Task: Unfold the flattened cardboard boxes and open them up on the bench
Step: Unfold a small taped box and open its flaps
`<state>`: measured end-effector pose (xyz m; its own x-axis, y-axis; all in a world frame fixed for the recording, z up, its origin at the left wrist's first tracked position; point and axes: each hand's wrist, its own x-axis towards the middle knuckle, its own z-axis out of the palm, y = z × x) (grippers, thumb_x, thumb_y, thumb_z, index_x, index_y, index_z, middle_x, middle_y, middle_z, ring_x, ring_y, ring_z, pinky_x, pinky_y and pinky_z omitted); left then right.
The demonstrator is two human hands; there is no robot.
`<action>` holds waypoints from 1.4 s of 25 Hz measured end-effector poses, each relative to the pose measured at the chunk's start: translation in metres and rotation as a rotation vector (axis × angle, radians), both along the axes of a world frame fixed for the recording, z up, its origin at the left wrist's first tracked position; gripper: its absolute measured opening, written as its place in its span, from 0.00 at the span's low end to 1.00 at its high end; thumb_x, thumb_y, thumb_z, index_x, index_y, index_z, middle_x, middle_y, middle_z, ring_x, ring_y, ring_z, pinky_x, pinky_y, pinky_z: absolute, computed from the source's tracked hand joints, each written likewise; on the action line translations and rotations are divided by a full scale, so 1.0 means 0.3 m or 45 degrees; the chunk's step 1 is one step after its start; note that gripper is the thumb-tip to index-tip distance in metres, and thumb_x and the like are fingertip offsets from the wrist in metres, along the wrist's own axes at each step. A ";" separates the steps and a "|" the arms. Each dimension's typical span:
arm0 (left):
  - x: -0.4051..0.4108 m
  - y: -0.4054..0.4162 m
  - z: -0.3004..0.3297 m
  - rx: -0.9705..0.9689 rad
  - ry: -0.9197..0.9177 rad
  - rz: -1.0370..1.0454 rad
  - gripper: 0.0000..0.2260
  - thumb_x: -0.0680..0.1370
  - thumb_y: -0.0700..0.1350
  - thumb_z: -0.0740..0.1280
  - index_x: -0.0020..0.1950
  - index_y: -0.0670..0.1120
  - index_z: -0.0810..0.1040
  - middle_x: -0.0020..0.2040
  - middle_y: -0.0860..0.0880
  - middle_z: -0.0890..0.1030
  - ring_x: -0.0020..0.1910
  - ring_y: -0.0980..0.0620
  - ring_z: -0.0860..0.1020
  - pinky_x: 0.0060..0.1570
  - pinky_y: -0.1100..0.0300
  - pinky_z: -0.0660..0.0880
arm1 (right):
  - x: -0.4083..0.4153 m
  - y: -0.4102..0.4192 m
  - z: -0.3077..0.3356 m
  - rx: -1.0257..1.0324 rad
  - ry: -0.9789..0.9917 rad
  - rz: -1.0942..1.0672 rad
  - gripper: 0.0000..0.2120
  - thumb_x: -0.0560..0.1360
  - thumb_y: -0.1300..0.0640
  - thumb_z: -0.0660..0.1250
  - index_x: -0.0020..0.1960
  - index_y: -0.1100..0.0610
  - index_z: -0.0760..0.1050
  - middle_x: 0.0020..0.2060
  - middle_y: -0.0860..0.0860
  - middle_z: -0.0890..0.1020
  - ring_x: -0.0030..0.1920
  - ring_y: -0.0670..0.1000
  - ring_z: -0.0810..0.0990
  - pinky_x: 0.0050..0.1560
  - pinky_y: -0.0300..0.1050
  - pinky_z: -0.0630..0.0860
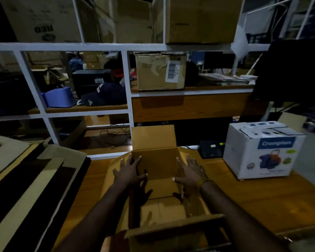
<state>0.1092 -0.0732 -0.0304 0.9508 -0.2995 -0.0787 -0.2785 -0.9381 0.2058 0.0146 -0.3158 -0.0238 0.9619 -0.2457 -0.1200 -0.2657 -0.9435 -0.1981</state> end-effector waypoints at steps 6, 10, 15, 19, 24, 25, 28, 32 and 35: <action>-0.170 0.033 -0.011 0.037 0.021 0.007 0.41 0.71 0.73 0.62 0.79 0.64 0.48 0.81 0.51 0.42 0.79 0.38 0.46 0.70 0.30 0.54 | -0.217 0.023 0.034 0.078 0.152 0.036 0.47 0.72 0.31 0.65 0.79 0.40 0.40 0.78 0.53 0.34 0.78 0.61 0.36 0.75 0.67 0.43; -0.275 0.054 0.031 -0.038 0.069 -0.026 0.40 0.71 0.73 0.63 0.79 0.63 0.51 0.81 0.49 0.43 0.79 0.39 0.44 0.72 0.30 0.49 | -0.284 0.007 0.090 0.223 0.313 0.071 0.49 0.68 0.28 0.65 0.79 0.39 0.41 0.78 0.54 0.33 0.77 0.63 0.35 0.74 0.71 0.47; -0.448 0.089 0.059 -0.183 0.242 0.015 0.43 0.67 0.76 0.62 0.78 0.64 0.53 0.81 0.50 0.43 0.78 0.37 0.42 0.70 0.27 0.46 | -0.389 0.004 0.175 0.316 0.499 0.173 0.54 0.62 0.22 0.65 0.78 0.37 0.43 0.79 0.55 0.36 0.78 0.62 0.43 0.75 0.65 0.51; -0.570 0.082 0.123 -0.198 0.509 0.038 0.52 0.56 0.82 0.63 0.77 0.65 0.56 0.81 0.49 0.47 0.78 0.36 0.41 0.72 0.30 0.43 | -0.492 0.017 0.220 0.300 0.459 0.234 0.50 0.66 0.28 0.69 0.79 0.39 0.46 0.79 0.55 0.40 0.78 0.62 0.45 0.76 0.63 0.52; -0.765 0.050 0.187 -0.141 0.425 0.028 0.33 0.74 0.64 0.68 0.76 0.55 0.63 0.76 0.49 0.66 0.77 0.45 0.59 0.75 0.39 0.42 | -0.634 0.151 0.153 -0.103 0.146 0.149 0.43 0.69 0.34 0.71 0.78 0.44 0.56 0.78 0.58 0.53 0.77 0.64 0.51 0.73 0.65 0.53; -0.796 0.042 0.174 -0.080 0.373 0.051 0.32 0.74 0.64 0.68 0.75 0.55 0.65 0.74 0.50 0.69 0.76 0.45 0.61 0.74 0.37 0.44 | -0.669 0.179 0.135 -0.141 0.027 0.109 0.40 0.70 0.35 0.71 0.76 0.45 0.61 0.75 0.58 0.58 0.75 0.63 0.55 0.72 0.63 0.56; -0.880 0.013 0.130 0.115 0.214 0.258 0.29 0.73 0.65 0.68 0.72 0.59 0.67 0.71 0.47 0.70 0.75 0.36 0.56 0.68 0.36 0.61 | -0.735 0.228 0.085 -0.148 -0.228 0.014 0.30 0.71 0.39 0.71 0.69 0.47 0.69 0.65 0.55 0.64 0.66 0.57 0.64 0.65 0.55 0.67; -0.953 -0.009 0.109 0.122 -0.038 0.330 0.26 0.74 0.64 0.68 0.69 0.58 0.68 0.68 0.47 0.70 0.68 0.38 0.65 0.58 0.45 0.71 | -0.756 0.239 0.036 0.086 -0.261 -0.136 0.27 0.73 0.44 0.72 0.69 0.46 0.68 0.65 0.56 0.59 0.63 0.59 0.67 0.62 0.54 0.73; -0.949 -0.009 0.087 0.023 -0.032 0.256 0.29 0.75 0.58 0.70 0.73 0.57 0.65 0.69 0.44 0.67 0.65 0.39 0.70 0.55 0.48 0.74 | -0.753 0.240 0.016 0.261 -0.276 -0.196 0.28 0.74 0.47 0.72 0.70 0.44 0.65 0.63 0.55 0.60 0.61 0.59 0.71 0.58 0.51 0.75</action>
